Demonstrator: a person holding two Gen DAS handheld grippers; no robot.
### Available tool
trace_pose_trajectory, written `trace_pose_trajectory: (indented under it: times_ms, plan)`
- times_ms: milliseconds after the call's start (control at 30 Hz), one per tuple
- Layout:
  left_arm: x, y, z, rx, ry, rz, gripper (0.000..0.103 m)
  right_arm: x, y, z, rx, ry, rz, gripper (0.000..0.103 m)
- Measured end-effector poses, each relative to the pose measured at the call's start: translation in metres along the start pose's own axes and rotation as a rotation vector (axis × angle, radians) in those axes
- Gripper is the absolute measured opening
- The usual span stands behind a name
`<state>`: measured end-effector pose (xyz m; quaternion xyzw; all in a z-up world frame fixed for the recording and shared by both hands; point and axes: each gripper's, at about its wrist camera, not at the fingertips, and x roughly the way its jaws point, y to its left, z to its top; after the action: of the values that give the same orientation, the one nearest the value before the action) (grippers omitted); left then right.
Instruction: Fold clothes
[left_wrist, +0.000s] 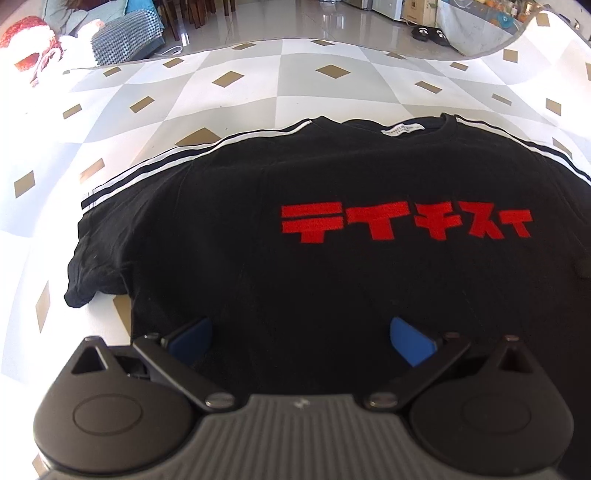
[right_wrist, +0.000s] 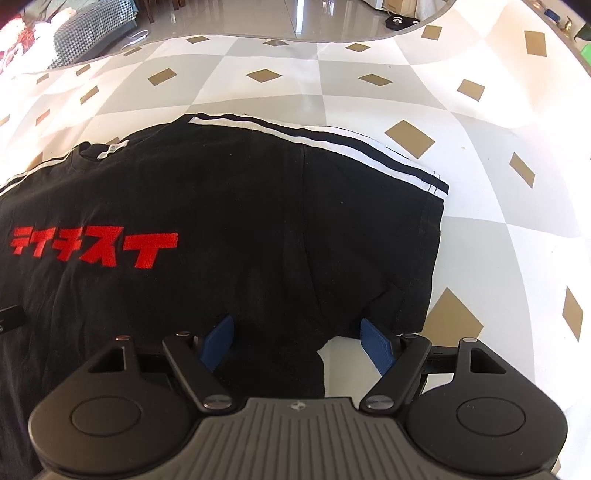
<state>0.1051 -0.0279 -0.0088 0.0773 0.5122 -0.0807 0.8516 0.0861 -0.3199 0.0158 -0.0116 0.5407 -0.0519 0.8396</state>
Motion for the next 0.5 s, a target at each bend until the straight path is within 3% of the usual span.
trace_pose_trajectory:
  times_ms: [200,367,500]
  plan:
    - [-0.013,-0.014,-0.020,0.016,0.019,-0.016,0.103,-0.015,-0.001,-0.006,-0.010,-0.018,-0.006,0.073]
    - [-0.024,-0.031,-0.037,0.073,0.009,-0.034,0.103,-0.024,0.015,-0.021,-0.064,-0.014,0.135,0.073]
    - [-0.026,-0.031,-0.047,0.047,0.009,-0.048,0.103,-0.025,0.034,-0.033,-0.161,-0.017,0.136,0.073]
